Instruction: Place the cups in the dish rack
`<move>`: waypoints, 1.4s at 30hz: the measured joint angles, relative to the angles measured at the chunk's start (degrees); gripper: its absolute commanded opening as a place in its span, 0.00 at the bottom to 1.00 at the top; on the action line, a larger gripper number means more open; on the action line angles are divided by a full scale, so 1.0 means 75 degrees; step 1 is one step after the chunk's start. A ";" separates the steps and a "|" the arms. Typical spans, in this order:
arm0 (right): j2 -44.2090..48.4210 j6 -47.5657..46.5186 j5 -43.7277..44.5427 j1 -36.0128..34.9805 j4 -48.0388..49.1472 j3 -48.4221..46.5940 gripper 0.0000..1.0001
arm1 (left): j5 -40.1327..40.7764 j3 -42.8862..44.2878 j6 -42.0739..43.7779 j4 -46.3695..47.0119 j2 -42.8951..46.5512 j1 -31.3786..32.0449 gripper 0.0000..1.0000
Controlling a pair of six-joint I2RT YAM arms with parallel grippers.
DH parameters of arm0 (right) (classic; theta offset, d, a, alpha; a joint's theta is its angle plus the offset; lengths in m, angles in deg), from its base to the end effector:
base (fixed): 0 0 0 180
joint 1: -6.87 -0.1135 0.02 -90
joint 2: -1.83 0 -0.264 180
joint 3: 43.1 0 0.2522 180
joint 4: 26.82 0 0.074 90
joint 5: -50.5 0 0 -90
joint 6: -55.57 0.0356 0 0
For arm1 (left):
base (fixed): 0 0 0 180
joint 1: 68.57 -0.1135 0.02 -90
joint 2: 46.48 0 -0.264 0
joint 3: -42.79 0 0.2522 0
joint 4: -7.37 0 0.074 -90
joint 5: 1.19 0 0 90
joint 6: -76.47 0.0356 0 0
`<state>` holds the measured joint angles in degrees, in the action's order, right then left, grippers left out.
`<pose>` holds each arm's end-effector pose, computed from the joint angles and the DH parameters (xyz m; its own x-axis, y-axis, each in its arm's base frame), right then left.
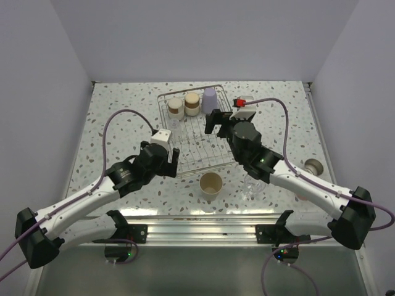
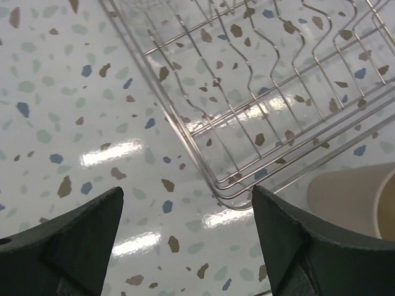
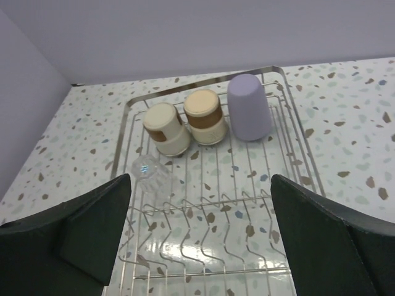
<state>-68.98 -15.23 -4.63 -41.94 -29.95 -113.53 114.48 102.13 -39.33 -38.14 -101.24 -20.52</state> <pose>0.2053 0.2036 0.3548 -0.1175 0.2754 -0.9541 -0.2149 0.9310 0.2952 0.1446 -0.1379 0.2798 -0.5908 0.0705 -0.8037 0.2159 0.9737 -0.0733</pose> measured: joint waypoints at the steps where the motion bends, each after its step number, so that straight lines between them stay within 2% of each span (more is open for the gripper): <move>1: 0.0108 -0.0015 0.0131 0.0006 -0.0032 0.0131 0.98 | -0.0233 0.0035 0.0000 0.0137 -0.0187 0.0003 0.87; 9: 0.0134 -0.0055 0.0644 0.0012 -0.0431 0.0399 0.98 | -0.1851 0.0230 -0.0015 0.0787 -0.0487 0.0073 0.87; 15: 0.0105 -0.0015 0.0653 0.0012 -0.0443 0.0402 0.98 | -0.2480 0.0309 -0.0082 0.1102 -0.0597 0.0242 0.85; 24: 0.0210 0.0006 0.0828 0.0012 -0.0449 0.0632 0.98 | -0.2649 0.0367 -0.0233 0.1180 -0.1309 0.0938 0.82; 35: 0.0624 0.0006 0.1014 0.0017 -0.0452 0.0845 0.98 | -0.2151 0.0629 -0.0431 0.1268 -0.2387 0.1836 0.75; 38: 0.0656 0.0009 0.1017 0.0017 -0.0458 0.0854 0.98 | -0.1903 0.0723 -0.0498 0.1268 -0.2669 0.1897 0.70; 39: 0.0664 0.0009 0.1017 0.0017 -0.0463 0.0854 0.98 | -0.1836 0.0737 -0.0513 0.1271 -0.2751 0.1909 0.60; 41: 0.0676 0.0009 0.1017 0.0017 -0.0498 0.0857 0.98 | -0.1754 0.0769 -0.0580 0.1291 -0.2903 0.1912 0.50; 42: 0.0694 0.0012 0.1020 0.0017 -0.0516 0.0866 0.98 | -0.1734 0.0804 -0.0603 0.1294 -0.2984 0.1915 0.41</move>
<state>-63.78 -15.14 3.02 -41.81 -33.81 -107.04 101.47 108.16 -43.86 -28.43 -123.62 -6.16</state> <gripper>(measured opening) 0.983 0.540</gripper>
